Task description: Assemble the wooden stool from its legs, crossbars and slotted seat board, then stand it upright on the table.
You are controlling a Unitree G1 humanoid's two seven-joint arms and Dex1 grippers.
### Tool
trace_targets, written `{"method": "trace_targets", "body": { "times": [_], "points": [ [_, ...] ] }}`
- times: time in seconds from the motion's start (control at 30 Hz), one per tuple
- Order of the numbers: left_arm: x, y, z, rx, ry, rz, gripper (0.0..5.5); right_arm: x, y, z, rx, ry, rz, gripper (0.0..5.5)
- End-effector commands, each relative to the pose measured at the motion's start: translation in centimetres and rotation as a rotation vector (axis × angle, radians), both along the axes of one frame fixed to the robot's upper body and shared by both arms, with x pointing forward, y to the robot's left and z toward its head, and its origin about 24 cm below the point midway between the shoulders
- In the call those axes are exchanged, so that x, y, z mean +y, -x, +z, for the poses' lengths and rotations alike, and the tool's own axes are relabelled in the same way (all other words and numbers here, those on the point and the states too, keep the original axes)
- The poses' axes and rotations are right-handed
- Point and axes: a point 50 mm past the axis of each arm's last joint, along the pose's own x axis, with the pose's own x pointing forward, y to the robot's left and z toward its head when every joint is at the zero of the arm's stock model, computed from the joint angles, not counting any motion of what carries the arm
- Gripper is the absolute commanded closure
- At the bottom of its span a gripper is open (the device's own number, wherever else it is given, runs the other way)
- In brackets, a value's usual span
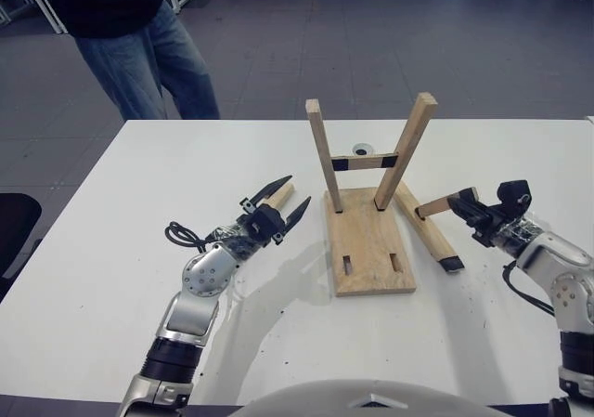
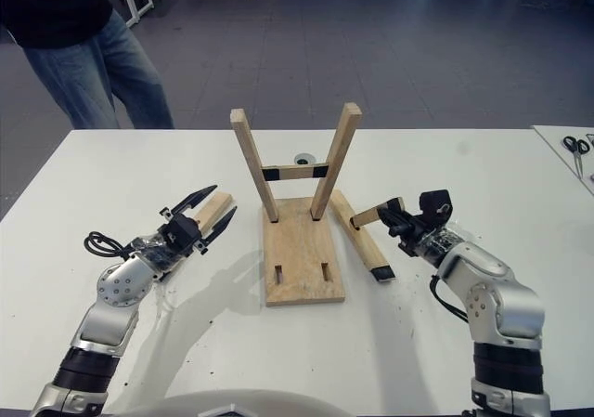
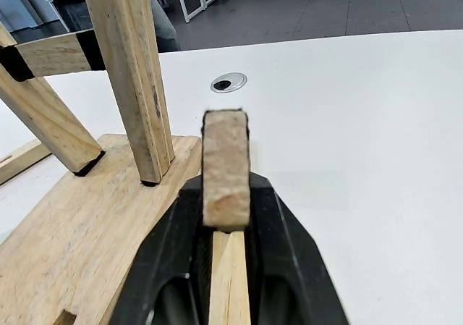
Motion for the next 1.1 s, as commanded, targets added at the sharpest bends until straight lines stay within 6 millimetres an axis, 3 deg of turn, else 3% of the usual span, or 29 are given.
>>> {"method": "trace_targets", "body": {
  "times": [0.03,0.33,0.47,0.8,1.1],
  "points": [
    [0.2,0.2,-0.3,0.013,-0.004,0.022,2.97,-1.7,0.4,0.8,0.067,0.055,-0.083,5.09],
    [-0.2,0.2,-0.4,0.016,0.001,0.017,2.97,-2.1,-1.4,8.0,-0.109,0.07,-0.061,5.09],
    [-0.2,0.5,-0.6,0.024,0.002,0.021,2.97,-3.0,-1.7,10.2,-0.057,0.153,-0.002,5.09],
    [-0.7,0.8,-1.2,0.043,0.011,0.033,2.97,-2.6,-3.9,6.8,0.239,0.14,0.104,5.09],
    [-0.7,1.4,-1.5,0.053,0.019,0.052,2.97,-3.6,-3.8,5.6,0.295,0.194,0.101,5.09]
  ]
}}
